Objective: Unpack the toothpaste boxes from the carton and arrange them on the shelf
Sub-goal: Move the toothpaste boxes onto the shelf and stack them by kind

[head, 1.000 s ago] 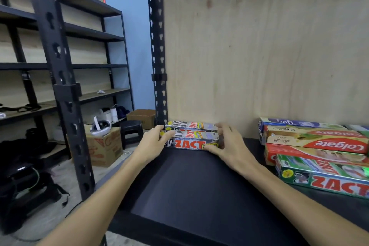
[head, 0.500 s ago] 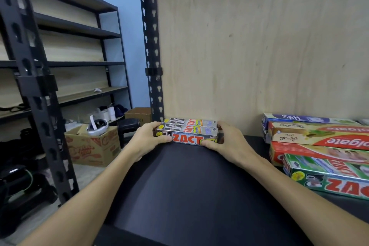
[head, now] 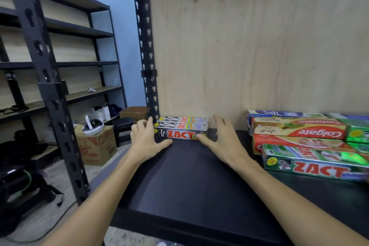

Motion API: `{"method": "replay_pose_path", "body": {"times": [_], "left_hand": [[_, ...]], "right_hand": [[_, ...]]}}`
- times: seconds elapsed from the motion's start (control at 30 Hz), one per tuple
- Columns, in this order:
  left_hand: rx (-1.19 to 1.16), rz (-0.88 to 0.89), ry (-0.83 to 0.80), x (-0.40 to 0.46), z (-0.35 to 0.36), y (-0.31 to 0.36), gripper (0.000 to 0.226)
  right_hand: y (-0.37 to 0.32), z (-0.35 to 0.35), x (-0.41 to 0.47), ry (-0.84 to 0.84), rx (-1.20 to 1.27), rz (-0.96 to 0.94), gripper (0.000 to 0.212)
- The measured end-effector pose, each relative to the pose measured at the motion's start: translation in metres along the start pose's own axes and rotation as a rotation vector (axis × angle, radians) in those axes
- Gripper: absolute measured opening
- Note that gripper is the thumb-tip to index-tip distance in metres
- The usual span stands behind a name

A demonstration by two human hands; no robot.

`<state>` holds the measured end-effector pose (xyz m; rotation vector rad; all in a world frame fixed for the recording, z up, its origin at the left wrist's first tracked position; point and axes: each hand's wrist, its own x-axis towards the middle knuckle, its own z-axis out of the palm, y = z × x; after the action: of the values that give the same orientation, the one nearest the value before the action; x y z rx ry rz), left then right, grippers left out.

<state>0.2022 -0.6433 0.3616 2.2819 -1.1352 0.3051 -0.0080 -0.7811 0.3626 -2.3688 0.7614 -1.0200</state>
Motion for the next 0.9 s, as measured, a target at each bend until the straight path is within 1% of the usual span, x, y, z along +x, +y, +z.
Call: {"method": "replay_pose_path", "body": {"times": [0.07,0.1,0.17,0.23,0.3,0.47,0.57,0.7,0.8,0.9], "left_hand": [[-0.018,0.074,0.048,-0.020,-0.005,0.012,0.103],[-0.053,0.114,0.047,-0.031,-0.007,0.018,0.100],[-0.144,0.160,0.015,-0.051,-0.012,0.033,0.091],[-0.273,0.158,-0.025,-0.072,-0.019,0.050,0.083],[-0.370,0.174,-0.030,-0.094,-0.024,0.071,0.075],[-0.473,0.230,-0.016,-0.141,-0.014,0.142,0.058],[-0.520,0.266,-0.029,-0.157,0.000,0.185,0.058],[-0.538,0.316,-0.055,-0.173,0.018,0.237,0.048],[-0.528,0.345,-0.060,-0.178,0.029,0.263,0.047],[-0.509,0.365,-0.065,-0.187,0.039,0.291,0.048]], "right_hand": [[-0.006,-0.009,-0.016,0.018,0.002,-0.012,0.062],[-0.008,-0.014,-0.026,0.023,0.009,-0.011,0.065],[-0.010,-0.026,-0.045,0.046,-0.005,-0.011,0.072],[-0.013,-0.040,-0.067,0.073,-0.024,-0.017,0.074],[-0.013,-0.057,-0.090,0.115,-0.023,-0.031,0.071],[0.002,-0.115,-0.141,0.248,-0.075,-0.008,0.066],[0.016,-0.150,-0.164,0.291,-0.201,0.007,0.065],[0.047,-0.195,-0.192,0.352,-0.397,0.005,0.061],[0.061,-0.218,-0.205,0.365,-0.511,-0.012,0.059],[0.076,-0.244,-0.219,0.406,-0.587,0.025,0.061]]}}
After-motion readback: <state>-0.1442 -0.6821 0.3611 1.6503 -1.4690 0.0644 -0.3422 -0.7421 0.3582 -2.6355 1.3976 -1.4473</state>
